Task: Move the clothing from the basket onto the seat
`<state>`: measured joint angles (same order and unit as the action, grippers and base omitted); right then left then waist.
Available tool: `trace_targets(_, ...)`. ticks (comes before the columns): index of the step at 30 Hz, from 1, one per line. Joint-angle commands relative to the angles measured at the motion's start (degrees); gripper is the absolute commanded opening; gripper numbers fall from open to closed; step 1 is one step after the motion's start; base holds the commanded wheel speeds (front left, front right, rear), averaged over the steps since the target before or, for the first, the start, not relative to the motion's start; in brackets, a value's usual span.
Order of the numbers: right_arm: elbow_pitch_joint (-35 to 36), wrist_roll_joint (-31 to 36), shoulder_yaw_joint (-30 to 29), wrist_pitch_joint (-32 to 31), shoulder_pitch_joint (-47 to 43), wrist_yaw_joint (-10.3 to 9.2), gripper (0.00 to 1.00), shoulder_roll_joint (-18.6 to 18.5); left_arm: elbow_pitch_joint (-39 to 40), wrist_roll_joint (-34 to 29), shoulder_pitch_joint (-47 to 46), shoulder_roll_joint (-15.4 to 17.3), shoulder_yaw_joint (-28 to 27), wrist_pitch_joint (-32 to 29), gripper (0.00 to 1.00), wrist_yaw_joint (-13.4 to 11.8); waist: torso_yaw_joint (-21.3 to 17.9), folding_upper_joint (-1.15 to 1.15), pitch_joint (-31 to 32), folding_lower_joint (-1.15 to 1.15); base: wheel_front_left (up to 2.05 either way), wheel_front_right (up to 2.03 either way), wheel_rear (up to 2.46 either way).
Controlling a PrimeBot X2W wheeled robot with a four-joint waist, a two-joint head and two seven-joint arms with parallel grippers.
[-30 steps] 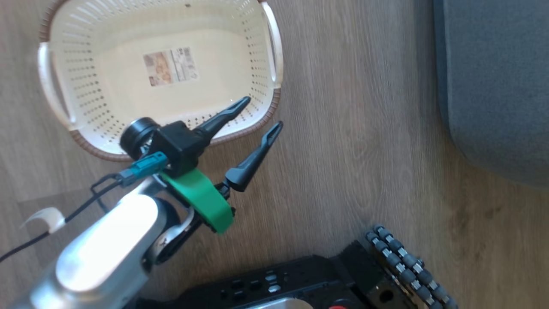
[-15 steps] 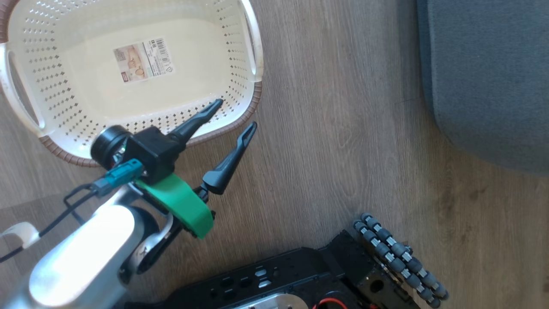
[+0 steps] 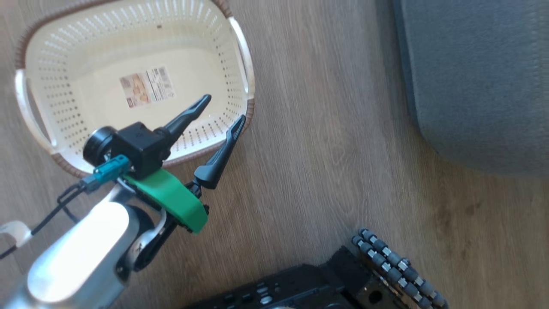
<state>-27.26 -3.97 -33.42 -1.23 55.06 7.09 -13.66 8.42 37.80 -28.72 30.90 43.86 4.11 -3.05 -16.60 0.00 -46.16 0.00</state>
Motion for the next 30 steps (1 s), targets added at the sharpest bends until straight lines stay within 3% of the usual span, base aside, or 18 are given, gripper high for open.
trace_targets(1,3.88,-1.5,2.65,0.98,-3.11,0.4,1.0,-2.46,0.83,0.48,1.51,0.1,-1.59,0.97,1.0,0.17,0.05,0.0,3.0,0.0,0.0,0.0,0.0)
trace_targets(12,17.45,-7.4,19.19,1.37,-17.81,0.4,1.0,-3.53,-7.61,5.05,5.06,-3.85,-4.27,7.83,1.0,0.23,5.0,0.0,17.26,0.0,0.0,0.0,0.0)
trace_targets(17,22.77,-6.88,24.79,1.65,-23.67,0.4,1.0,-3.63,-11.63,6.29,7.02,-5.09,-6.88,9.87,1.0,0.1,8.61,0.0,22.52,0.0,0.0,0.0,0.0)
trace_targets(24,26.75,-6.68,29.82,2.19,-30.44,0.4,1.0,-0.69,-16.23,6.57,9.4,-6.4,-11.96,10.79,1.0,0.45,12.34,0.0,26.98,0.0,0.0,0.0,0.0)
trace_targets(30,27.46,-6.77,33.02,4.57,-37.18,0.4,1.0,4.1,-19.21,4.11,12.9,-8.84,-19.68,10.87,1.0,2.06,15.1,0.0,30.83,0.0,0.0,0.0,0.0)
